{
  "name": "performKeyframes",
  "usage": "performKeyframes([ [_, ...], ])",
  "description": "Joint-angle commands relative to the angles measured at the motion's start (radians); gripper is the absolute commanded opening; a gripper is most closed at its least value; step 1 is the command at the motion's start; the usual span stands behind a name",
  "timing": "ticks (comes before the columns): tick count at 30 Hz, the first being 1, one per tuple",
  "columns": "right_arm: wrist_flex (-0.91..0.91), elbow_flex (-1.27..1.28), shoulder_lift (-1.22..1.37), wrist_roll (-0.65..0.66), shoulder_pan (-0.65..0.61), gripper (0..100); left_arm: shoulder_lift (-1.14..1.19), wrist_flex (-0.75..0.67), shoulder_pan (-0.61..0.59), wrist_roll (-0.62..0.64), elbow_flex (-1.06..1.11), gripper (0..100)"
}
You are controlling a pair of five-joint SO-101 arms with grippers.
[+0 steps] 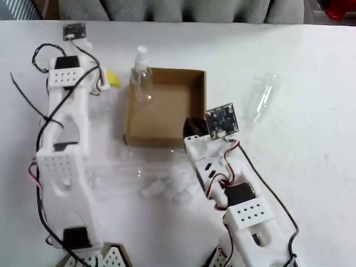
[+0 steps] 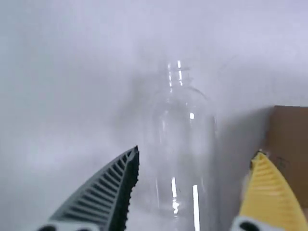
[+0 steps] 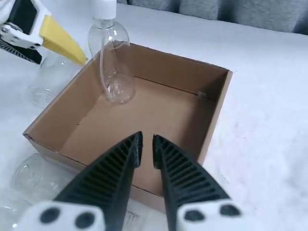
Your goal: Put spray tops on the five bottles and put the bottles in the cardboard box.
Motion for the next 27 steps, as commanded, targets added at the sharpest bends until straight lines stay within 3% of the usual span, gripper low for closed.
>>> performKeyframes([
  [1, 0.002, -0.057, -0.007, 0.012, 0.005, 1.6, 0.114, 0.115, -0.015, 0.011, -0.270, 34],
  [9, 0.004, -0.057, -0.007, 0.012, 0.005, 1.6, 0.348, 0.229, -0.010, 0.011, -0.611, 34],
  [16, 0.004, -0.057, -0.007, 0.012, 0.004, 1.6, 0.464, 0.305, -0.010, 0.014, -0.764, 33],
  [19, 0.004, -0.057, -0.007, 0.012, 0.004, 1.6, 0.466, 0.353, -0.010, 0.041, -0.821, 24],
  [24, 0.004, -0.057, -0.007, 0.012, 0.007, 1.6, 0.466, 0.427, -0.007, 0.040, -0.939, 1],
  [27, 0.005, -0.058, -0.007, 0.012, 0.012, 1.6, 0.447, 0.488, 0.002, 0.040, -0.942, 5],
])
